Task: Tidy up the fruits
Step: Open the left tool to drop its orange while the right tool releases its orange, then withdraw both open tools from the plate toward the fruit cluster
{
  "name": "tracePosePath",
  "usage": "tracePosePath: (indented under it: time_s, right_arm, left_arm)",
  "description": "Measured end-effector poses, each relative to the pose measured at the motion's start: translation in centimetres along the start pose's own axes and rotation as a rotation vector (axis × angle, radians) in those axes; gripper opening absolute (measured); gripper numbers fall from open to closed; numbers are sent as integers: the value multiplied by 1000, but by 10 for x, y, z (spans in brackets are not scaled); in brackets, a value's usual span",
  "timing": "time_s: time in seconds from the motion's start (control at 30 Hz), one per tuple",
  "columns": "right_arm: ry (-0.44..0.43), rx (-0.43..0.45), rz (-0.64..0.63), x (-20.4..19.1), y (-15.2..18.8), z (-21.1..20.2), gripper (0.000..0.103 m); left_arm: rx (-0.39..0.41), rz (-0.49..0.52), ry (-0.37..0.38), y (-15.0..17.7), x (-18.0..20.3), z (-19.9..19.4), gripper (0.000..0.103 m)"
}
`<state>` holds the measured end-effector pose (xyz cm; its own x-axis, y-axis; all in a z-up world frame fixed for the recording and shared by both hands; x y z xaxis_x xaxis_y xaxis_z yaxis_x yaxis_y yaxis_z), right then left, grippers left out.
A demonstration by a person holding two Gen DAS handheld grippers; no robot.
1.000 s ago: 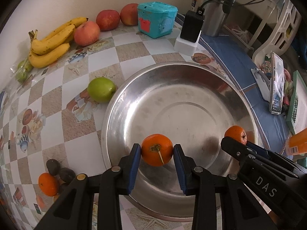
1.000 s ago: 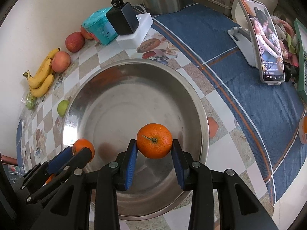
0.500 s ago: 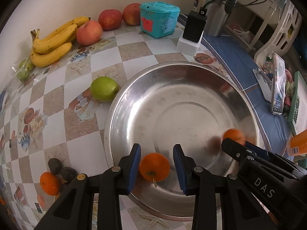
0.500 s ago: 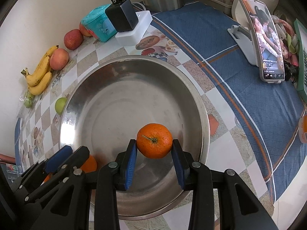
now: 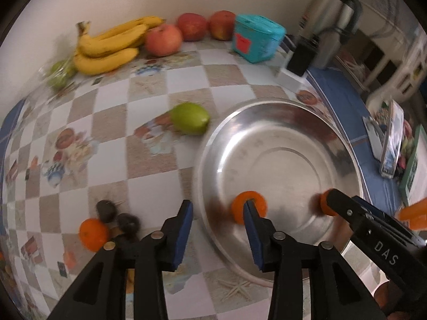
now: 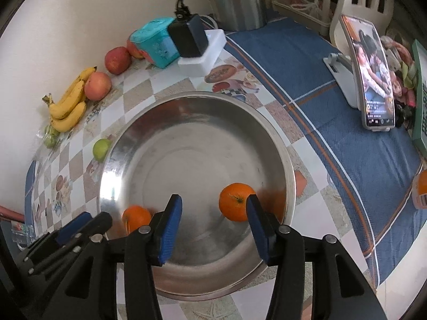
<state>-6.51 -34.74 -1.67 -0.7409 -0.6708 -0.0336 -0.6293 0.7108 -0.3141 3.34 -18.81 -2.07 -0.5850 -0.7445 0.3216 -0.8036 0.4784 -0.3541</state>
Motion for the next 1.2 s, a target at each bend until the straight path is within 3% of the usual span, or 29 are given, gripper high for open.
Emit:
tracePosePath:
  time_s: [0.47, 0.77, 0.83, 0.9, 1.2]
  right_arm:
    - [18, 45, -147, -33, 17, -15, 51]
    - [10, 77, -214, -50, 25, -26, 51]
    - [8, 75, -221, -52, 26, -25, 59]
    - [4, 73, -224, -54, 27, -23, 68]
    - [7, 73, -248, -57, 31, -17, 78]
  left_arm:
    - [78, -195, -134, 24, -71, -38, 48]
    - [94, -251, -145, 39, -91, -49, 48]
    - [100, -253, -147, 39, -91, -51, 65]
    - [102, -252, -155, 39, -91, -51, 74]
    - [108, -267, -165, 41, -94, -52, 85]
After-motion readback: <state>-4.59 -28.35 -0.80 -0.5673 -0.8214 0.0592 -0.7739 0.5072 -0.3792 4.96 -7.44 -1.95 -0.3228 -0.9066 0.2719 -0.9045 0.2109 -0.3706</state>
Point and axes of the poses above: each gripper's, at about its wrist camera, not at the fingertips, and z roughly the way its jaws point, x to its right, y to its underside, the point moved 1 cm from there along z, roughly the way its jaws point, and after that the axes turned 13 degrees about y, right-handed, at the moved point
